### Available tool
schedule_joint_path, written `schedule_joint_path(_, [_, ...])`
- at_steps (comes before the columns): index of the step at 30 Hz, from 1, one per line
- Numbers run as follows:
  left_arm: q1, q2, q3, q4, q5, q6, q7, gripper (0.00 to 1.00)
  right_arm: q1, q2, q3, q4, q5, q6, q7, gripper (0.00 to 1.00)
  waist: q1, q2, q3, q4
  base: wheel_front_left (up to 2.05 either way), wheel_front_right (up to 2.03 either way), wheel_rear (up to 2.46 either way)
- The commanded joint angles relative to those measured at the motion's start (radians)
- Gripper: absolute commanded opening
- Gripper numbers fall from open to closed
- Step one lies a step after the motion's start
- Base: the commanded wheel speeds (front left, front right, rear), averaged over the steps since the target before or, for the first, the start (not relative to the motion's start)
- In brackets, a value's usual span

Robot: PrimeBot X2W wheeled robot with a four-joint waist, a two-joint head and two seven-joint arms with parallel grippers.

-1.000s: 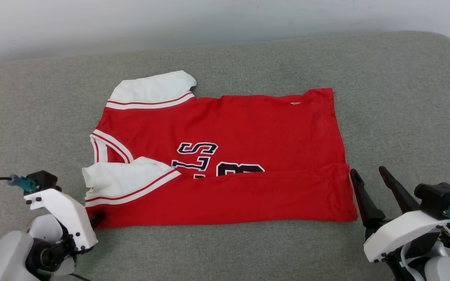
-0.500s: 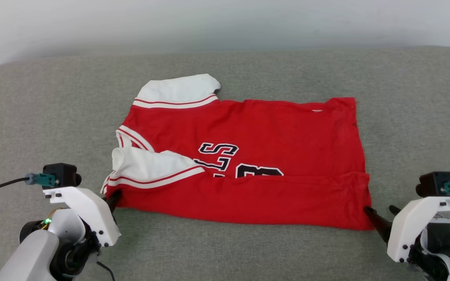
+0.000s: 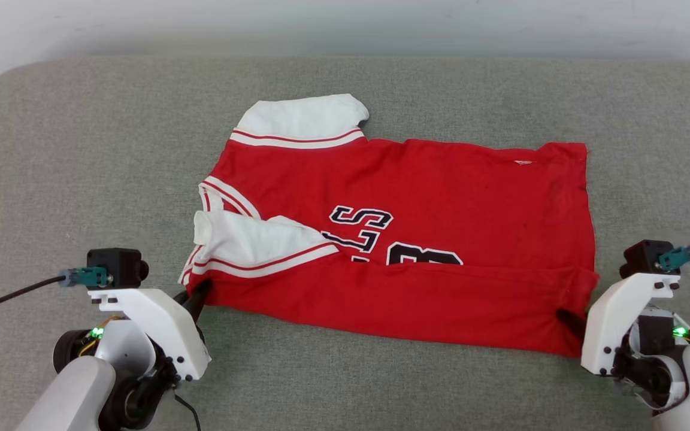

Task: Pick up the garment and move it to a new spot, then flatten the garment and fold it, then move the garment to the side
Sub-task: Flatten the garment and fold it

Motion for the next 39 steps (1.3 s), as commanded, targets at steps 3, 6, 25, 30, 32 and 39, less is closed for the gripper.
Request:
schedule_joint_path(3, [0.021, 0.0, -0.001, -0.004, 0.006, 0.009, -0.015, 0.0, 0.018, 0.013, 0.038, 0.041, 0.012, 0.0, 0.0, 0.0, 0.0, 0.0, -0.018, -0.004, 0.0, 0.0, 0.0])
schedule_joint_path(6, [0.044, -0.001, 0.005, -0.014, 0.0, 0.015, -0.028, 0.0, 0.004, -0.007, 0.05, 0.017, 0.019, 0.0, -0.02, 0.0, 0.0, 0.0, -0.043, -0.01, 0.0, 0.0, 0.0])
schedule_joint_path(25, [0.3, 0.032, 0.015, -0.131, -0.024, 0.126, -0.035, 0.0, 0.188, -0.05, 0.055, -0.132, 0.053, 0.0, 0.046, 0.0, 0.0, 0.0, -0.236, 0.01, 0.0, 0.0, 0.0])
schedule_joint_path(30, [0.298, -0.016, 0.007, -0.056, -0.039, 0.131, -0.055, 1.0, 0.237, -0.036, 0.049, -0.124, 0.038, 0.0, 0.005, 1.0, 0.0, 0.0, -0.23, 0.006, 0.0, 0.0, 0.0])
schedule_joint_path(32, [0.288, -0.03, 0.005, -0.02, -0.044, 0.121, -0.064, 1.0, 0.245, -0.033, 0.055, -0.119, 0.029, 0.0, -0.048, 1.0, 0.0, 0.0, -0.231, -0.003, 0.0, 0.0, 0.0])
schedule_joint_path(39, [0.228, -0.02, 0.028, 0.005, -0.005, 0.083, -0.151, 1.0, 0.219, -0.02, 0.05, -0.159, -0.008, 0.0, -0.355, 1.0, 0.0, 0.0, -0.241, -0.048, 0.0, 0.0, 0.0])
